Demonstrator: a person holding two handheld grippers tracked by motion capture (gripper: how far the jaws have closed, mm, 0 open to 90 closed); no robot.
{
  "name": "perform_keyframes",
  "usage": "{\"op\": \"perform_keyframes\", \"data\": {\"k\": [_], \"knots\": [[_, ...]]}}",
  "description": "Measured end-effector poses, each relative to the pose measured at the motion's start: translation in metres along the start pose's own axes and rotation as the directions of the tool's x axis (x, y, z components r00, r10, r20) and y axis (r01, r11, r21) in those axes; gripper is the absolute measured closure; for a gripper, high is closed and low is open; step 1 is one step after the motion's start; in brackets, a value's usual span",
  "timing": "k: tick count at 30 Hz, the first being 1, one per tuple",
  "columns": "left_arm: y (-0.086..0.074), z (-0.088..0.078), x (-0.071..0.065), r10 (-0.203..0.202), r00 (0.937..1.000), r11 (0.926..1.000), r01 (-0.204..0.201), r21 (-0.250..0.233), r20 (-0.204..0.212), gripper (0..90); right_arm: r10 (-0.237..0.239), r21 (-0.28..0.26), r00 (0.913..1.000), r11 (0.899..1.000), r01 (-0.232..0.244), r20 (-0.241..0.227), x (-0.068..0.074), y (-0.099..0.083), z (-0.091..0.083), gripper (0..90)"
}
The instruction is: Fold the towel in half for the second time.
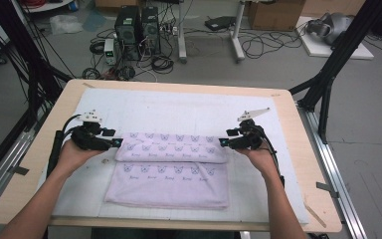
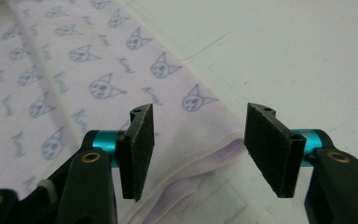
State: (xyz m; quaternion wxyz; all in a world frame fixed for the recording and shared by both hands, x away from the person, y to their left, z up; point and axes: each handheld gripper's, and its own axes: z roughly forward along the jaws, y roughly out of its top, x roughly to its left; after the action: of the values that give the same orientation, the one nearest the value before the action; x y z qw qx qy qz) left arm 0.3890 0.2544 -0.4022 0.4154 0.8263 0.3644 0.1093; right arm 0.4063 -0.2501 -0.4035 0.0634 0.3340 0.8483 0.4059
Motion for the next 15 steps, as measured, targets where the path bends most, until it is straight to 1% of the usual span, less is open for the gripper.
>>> {"op": "perform_keyframes", "data": {"k": [1,2,3,4,5,6,7,8,9,10,11,12,13,15], "knots": [[0.002,0.007,0.003,-0.012,0.9999,0.9999,0.013,0.01,-0.006,41.9,0.005,0.016,1.0,1.0,-0.005,0.004,-0.003,0.001,0.006,40.1],[0.003,0.012,0.005,-0.018,0.9998,0.9997,0.018,0.013,-0.01,41.7,0.01,0.021,0.9999,1.0,-0.01,0.002,-0.006,0.0,0.012,40.1],[0.004,0.018,0.007,-0.023,0.9997,0.9995,0.023,0.023,-0.013,41.7,0.026,0.026,0.9997,0.999,-0.026,0.002,-0.008,-0.001,0.016,39.9],[0.004,0.024,0.009,-0.021,0.9996,0.9989,0.021,0.042,-0.018,41.5,0.039,0.033,0.9992,0.999,-0.039,0.003,-0.011,-0.002,0.02,39.6],[0.004,0.031,0.01,-0.028,0.9993,0.9977,0.03,0.06,-0.025,41.6,0.046,0.041,0.9989,0.998,-0.046,0.005,-0.014,-0.003,0.025,39.6],[0.004,0.037,0.011,-0.039,0.999,0.9963,0.041,0.075,-0.02,42.1,0.065,0.051,0.9979,0.997,-0.065,0.001,-0.016,-0.005,0.029,39.7],[0.002,0.042,0.012,-0.043,0.9991,0.9954,0.043,0.086,-0.006,45.5,0.076,0.066,0.9971,0.995,-0.076,-0.008,-0.019,-0.007,0.033,41.3],[0.001,0.045,0.013,-0.038,0.9993,0.994,0.038,0.103,-0.002,53.2,0.088,0.086,0.9957,0.993,-0.085,-0.029,-0.02,-0.009,0.037,45.3],[-0.001,0.047,0.014,-0.04,0.9991,0.9934,0.039,0.108,0.01,62.6,0.089,0.078,0.9955,0.993,-0.086,-0.032,-0.021,-0.01,0.038,52.9],[-0.001,0.047,0.014,-0.041,0.9989,0.9935,0.039,0.107,0.022,72.4,0.103,0.075,0.9925,0.992,-0.097,-0.067,-0.023,-0.011,0.036,68.1],[-0.001,0.045,0.014,-0.036,0.9989,0.994,0.033,0.104,0.029,80.4,0.106,0.071,0.9888,0.993,-0.099,-0.105,-0.023,-0.011,0.035,75.6],[-0.001,0.042,0.014,-0.03,0.9991,0.9954,0.027,0.092,0.031,84.4,0.081,0.082,0.9904,0.994,-0.072,-0.112,-0.021,-0.01,0.034,82.0],[0.001,0.038,0.013,-0.022,0.9993,0.9965,0.02,0.081,0.031,85.2,0.052,0.085,0.9927,0.995,-0.043,-0.109,-0.018,-0.008,0.032,83.7],[0.005,0.027,0.011,-0.007,0.9995,0.999,0.006,0.045,0.032,85.9,0.025,0.062,0.9929,0.998,-0.018,-0.116,-0.012,-0.003,0.027,84.7]]}}
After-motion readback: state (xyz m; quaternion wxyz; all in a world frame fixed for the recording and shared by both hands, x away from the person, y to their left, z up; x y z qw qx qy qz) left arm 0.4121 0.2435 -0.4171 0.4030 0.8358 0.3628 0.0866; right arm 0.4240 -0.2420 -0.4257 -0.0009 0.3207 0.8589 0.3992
